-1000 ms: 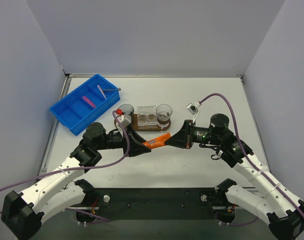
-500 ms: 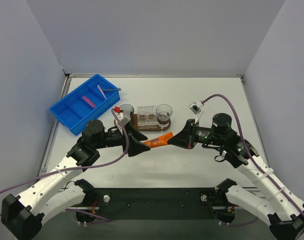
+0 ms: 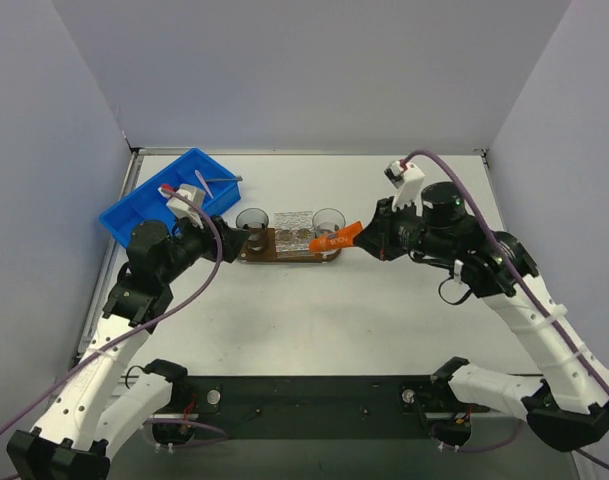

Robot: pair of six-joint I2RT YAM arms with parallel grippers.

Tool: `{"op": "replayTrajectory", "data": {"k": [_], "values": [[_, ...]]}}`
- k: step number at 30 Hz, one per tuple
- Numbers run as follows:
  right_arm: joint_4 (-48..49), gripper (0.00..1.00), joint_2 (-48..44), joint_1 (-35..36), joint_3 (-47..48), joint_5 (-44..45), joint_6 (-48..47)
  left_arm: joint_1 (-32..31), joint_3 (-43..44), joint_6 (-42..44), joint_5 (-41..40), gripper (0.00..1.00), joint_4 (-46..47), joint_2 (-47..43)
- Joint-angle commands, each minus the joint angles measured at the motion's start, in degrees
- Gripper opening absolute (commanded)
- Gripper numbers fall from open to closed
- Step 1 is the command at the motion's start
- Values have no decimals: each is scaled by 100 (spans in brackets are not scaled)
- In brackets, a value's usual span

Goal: Prepare toiletry sets of a toothbrush and toothpaste on the tray

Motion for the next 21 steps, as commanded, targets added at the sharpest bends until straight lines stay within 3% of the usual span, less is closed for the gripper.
{"op": "replayTrajectory", "data": {"k": [1,12,21], "values": [[-391,0,816,595,760,1302,-233,582,-73,-385,-636,77,-468,188],[-1164,0,3242,870,2862,2260,-839,583,24,458,-1049,77,-1049,197],[-1323,0,4394,861,3855,2561,-1269,531,32,493,-820,77,-1040,258]]}}
